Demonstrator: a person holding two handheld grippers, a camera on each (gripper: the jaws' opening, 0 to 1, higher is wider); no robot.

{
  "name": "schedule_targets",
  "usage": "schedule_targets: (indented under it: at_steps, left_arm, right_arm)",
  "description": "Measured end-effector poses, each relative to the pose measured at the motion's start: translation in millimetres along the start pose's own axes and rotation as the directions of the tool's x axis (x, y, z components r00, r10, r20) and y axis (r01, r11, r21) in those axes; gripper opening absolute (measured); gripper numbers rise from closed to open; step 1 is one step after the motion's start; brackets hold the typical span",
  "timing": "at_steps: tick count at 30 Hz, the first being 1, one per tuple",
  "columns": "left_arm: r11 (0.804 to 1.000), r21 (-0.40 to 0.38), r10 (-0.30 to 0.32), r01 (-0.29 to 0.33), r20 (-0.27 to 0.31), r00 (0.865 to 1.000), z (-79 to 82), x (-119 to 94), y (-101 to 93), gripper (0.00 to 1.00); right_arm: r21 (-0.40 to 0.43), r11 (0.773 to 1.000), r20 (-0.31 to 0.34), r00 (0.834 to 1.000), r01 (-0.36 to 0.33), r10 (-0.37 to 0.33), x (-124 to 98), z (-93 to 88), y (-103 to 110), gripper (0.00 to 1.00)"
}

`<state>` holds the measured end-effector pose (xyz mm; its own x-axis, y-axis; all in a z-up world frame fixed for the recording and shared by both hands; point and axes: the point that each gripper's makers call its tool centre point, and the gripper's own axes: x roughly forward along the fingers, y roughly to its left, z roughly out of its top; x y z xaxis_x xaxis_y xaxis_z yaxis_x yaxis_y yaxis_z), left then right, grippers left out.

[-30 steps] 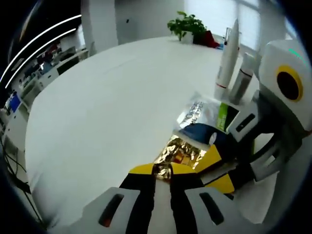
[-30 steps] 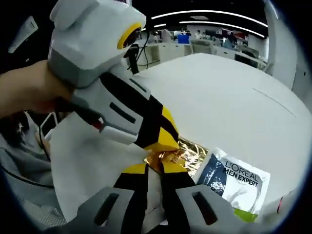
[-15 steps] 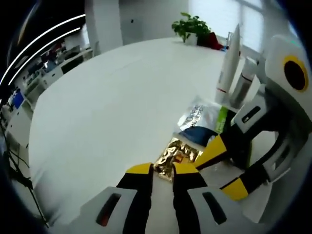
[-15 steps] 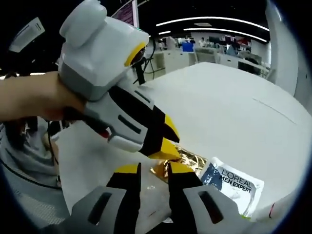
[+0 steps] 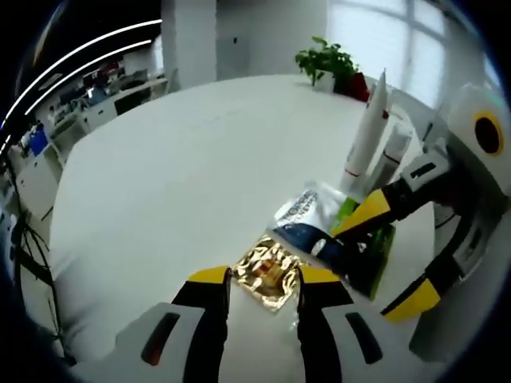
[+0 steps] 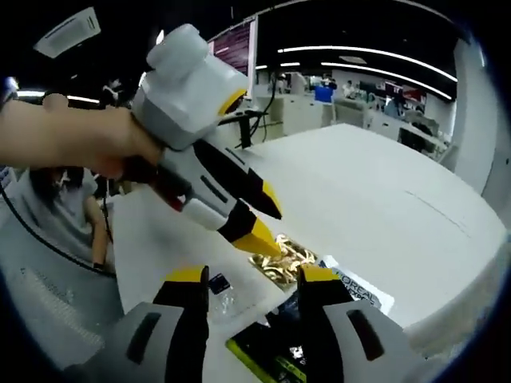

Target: Arrange the skincare products in the storage area until every visible bottle or jar stands upright without overlapping.

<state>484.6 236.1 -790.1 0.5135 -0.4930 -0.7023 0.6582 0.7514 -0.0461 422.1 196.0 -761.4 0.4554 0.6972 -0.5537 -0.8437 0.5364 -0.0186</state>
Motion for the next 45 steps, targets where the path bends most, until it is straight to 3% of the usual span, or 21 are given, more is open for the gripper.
schedule_targets:
  at_steps: [18,27,37,45]
  left_arm:
    - [0.991,-0.131,0.038,-0.031,0.055,0.998,-0.9,-38.6,-39.8,0.52]
    - [0.982,-0.183,0.059,-0.044,0.081,0.995,-6.6,-60.1,-54.9,0.63]
    - [0.966,-0.247,0.099,-0.072,0.102,0.99,-15.6,-85.3,-66.2,0.75]
    - [0.954,-0.286,0.137,-0.085,0.168,0.976,-11.4,-101.8,-72.4,0.88]
  right_arm:
    - [-0.046,0.995,0.084,0.993,0.088,-0.084,-83.2,0.7,-17.1,0.66]
    - [0.028,0.983,0.107,0.977,0.181,-0.183,-121.5,-6.2,-47.1,0.76]
    - [0.092,0.957,0.091,0.954,0.276,-0.284,-166.7,-27.4,-77.2,0.88]
    - [0.189,0.932,0.063,0.944,0.308,-0.325,-193.3,-48.2,-93.1,0.98]
